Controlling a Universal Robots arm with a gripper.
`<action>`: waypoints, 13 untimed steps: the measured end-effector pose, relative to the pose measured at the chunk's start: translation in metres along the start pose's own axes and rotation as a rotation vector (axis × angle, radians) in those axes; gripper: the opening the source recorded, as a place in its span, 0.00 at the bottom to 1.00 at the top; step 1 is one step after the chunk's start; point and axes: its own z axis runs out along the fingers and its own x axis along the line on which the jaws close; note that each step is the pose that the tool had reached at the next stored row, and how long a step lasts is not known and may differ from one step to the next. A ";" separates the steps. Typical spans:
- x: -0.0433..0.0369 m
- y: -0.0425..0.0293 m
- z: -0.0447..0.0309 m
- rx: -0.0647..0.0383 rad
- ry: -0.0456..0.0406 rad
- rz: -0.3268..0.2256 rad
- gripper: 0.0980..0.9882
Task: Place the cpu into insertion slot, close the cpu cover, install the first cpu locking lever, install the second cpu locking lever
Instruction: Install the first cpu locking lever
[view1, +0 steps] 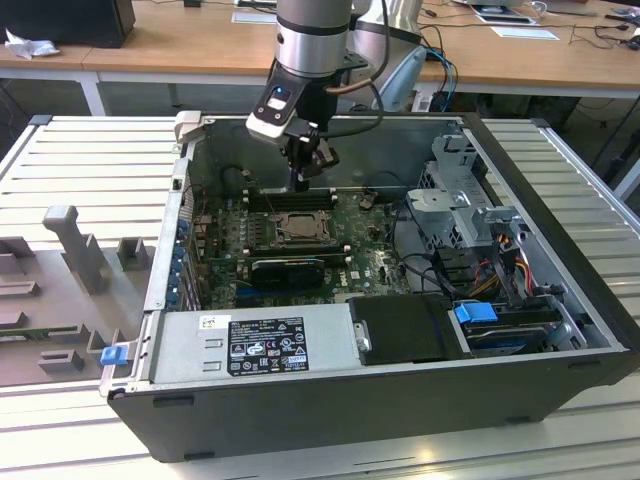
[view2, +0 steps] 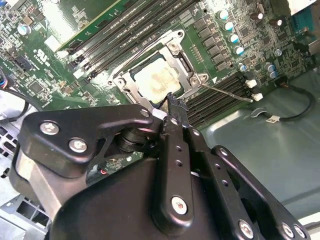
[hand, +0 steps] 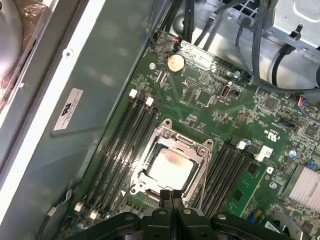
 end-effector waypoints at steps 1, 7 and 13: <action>0.0000 0.0000 0.0000 0.000 -0.0001 -0.006 0.01; 0.0000 0.0000 0.0000 0.001 -0.0009 -0.046 0.01; 0.0000 0.0000 0.0000 0.002 -0.0017 -0.086 0.01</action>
